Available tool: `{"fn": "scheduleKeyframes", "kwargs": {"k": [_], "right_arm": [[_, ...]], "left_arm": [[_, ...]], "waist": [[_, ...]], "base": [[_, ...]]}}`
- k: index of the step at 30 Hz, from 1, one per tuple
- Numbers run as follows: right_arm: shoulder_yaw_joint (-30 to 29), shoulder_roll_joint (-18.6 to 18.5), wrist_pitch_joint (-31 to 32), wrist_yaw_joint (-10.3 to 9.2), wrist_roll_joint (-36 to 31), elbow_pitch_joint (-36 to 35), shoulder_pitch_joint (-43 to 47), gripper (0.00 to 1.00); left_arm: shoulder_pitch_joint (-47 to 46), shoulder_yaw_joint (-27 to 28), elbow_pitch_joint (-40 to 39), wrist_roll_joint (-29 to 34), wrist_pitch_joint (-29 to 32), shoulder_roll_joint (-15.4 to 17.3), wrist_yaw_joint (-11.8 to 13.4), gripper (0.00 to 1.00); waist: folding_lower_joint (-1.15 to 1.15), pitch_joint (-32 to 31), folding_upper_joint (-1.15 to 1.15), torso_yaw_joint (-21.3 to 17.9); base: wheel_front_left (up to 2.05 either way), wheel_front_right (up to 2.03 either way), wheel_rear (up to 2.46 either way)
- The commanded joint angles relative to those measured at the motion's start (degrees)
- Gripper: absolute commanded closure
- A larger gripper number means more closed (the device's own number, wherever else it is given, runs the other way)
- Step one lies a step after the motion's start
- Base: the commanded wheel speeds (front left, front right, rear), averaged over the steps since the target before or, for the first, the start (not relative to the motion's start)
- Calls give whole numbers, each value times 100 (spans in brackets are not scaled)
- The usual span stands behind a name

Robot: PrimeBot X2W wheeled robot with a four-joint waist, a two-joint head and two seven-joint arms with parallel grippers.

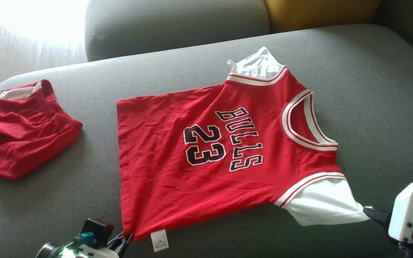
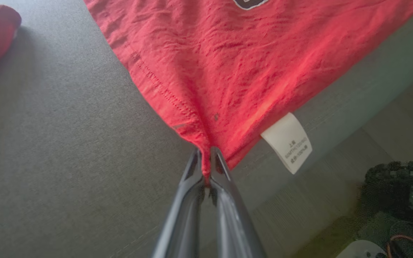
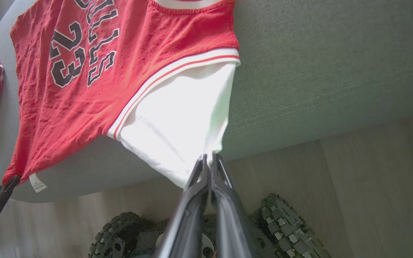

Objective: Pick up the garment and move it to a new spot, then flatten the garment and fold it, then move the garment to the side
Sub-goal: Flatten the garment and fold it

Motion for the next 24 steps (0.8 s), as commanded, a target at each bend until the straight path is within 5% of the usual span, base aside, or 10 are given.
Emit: {"fn": "scheduleKeyframes", "kwargs": {"k": [1,24], "right_arm": [[115,-120,-10,-1,52,-281,-299,100],[231,-90,-939,-1,-326,1327,-2561,100]], "left_arm": [[-269,241,-191,-71,26,217,-18,100],[-1739,842,-167,-820,835,81,-184,100]], "waist": [[0,24,0,-6],[0,919,0,56]], "base": [[0,0,0],[0,0,0]]}}
